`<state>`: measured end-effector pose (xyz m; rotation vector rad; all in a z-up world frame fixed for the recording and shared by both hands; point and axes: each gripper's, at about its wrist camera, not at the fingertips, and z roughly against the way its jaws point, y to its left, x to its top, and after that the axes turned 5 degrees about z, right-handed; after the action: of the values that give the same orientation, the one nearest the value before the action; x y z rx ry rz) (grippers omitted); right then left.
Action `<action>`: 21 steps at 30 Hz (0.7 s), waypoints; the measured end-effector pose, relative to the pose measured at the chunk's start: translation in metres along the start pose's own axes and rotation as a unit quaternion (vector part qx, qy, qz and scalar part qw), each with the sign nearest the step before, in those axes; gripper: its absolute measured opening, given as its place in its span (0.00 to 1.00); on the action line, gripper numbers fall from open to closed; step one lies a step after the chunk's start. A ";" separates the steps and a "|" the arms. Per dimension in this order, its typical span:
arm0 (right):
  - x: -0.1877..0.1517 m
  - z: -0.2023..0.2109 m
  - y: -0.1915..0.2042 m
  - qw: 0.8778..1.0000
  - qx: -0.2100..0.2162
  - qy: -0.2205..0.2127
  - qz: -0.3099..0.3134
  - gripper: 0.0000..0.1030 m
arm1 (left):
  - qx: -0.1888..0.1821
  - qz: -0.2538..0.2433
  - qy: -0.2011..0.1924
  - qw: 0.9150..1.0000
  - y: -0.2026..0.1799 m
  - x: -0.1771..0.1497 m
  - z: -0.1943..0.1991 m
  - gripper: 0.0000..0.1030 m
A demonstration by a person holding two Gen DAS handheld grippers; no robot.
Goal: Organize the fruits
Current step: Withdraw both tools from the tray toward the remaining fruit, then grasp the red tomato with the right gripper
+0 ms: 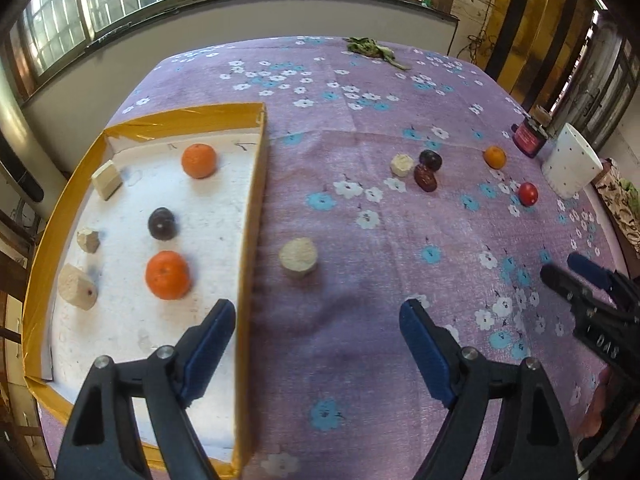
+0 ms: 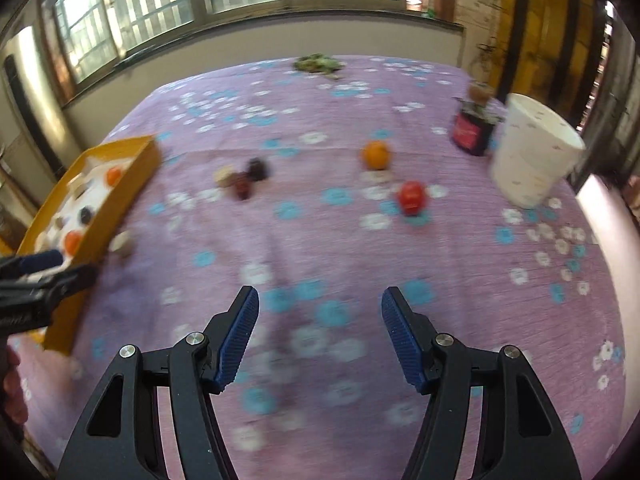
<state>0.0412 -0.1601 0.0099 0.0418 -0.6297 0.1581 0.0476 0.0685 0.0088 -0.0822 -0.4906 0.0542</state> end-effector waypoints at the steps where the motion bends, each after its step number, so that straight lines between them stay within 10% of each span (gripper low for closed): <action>1: 0.003 -0.003 -0.017 1.000 -0.010 -0.002 -0.011 0.61 | -0.001 -0.005 0.004 1.000 -0.006 0.000 -0.002 0.84; 7: 0.026 -0.029 -0.081 0.999 -0.019 0.001 -0.051 0.62 | 0.009 -0.024 0.020 0.999 -0.033 0.002 -0.013 0.84; 15: 0.050 -0.076 -0.072 1.000 -0.002 0.025 -0.005 0.61 | 0.023 -0.024 0.034 0.999 -0.051 0.021 -0.029 0.84; 21: 0.055 -0.092 -0.071 0.999 0.001 0.029 0.019 0.28 | 0.030 -0.025 0.045 0.998 -0.065 0.048 -0.051 0.84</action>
<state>0.1500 -0.2144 -0.0312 0.0275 -0.5719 0.1970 0.1164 0.0037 -0.0075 -0.0132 -0.4001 0.0156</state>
